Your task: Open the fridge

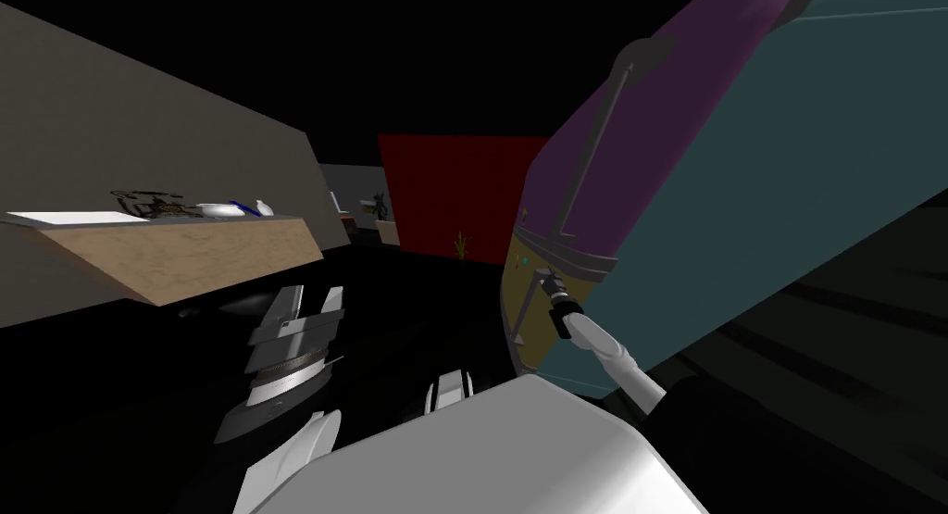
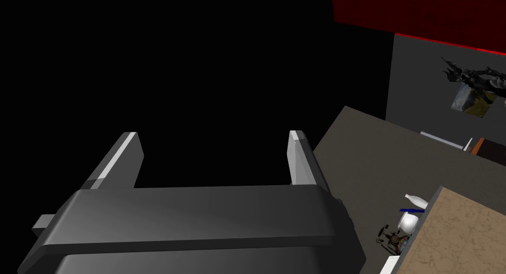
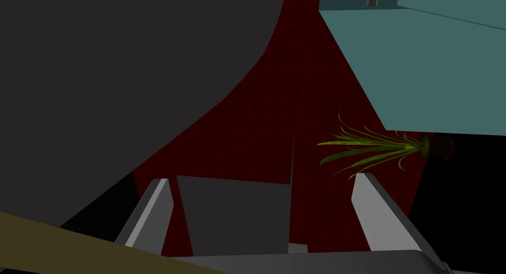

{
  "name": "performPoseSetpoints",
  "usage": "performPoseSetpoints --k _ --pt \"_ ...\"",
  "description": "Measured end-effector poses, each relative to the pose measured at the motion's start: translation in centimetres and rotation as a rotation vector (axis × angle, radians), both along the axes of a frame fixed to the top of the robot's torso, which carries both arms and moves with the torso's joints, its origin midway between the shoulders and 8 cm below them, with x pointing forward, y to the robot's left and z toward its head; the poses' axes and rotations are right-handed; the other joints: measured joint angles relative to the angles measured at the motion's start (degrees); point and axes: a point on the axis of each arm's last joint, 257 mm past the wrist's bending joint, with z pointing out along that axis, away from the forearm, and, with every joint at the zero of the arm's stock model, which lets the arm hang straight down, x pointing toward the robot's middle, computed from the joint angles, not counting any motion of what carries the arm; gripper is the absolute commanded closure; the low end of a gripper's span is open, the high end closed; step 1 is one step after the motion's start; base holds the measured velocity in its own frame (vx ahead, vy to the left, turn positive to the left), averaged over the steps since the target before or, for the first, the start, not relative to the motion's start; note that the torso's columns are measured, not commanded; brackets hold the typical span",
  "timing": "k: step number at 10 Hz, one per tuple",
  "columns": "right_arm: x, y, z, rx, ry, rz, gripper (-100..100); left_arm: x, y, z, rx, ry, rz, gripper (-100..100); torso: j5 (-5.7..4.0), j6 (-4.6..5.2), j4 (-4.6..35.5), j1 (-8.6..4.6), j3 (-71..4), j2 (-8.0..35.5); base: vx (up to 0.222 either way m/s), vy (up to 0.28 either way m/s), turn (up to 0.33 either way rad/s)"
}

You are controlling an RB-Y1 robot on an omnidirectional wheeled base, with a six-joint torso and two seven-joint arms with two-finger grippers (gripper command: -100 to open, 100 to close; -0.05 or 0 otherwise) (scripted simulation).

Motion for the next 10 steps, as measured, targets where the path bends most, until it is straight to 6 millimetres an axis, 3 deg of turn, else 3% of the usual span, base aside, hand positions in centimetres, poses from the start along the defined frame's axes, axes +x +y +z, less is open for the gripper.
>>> performPoseSetpoints --k 10 --pt "-2.2 7.5 -0.1 0.011 -0.025 0.152 100 0.0 0.0 0.0 0.0 0.0 0.0 0 -0.42 0.06 -0.2 -0.28 0.2 0.2 0.084 -0.019 -0.136"
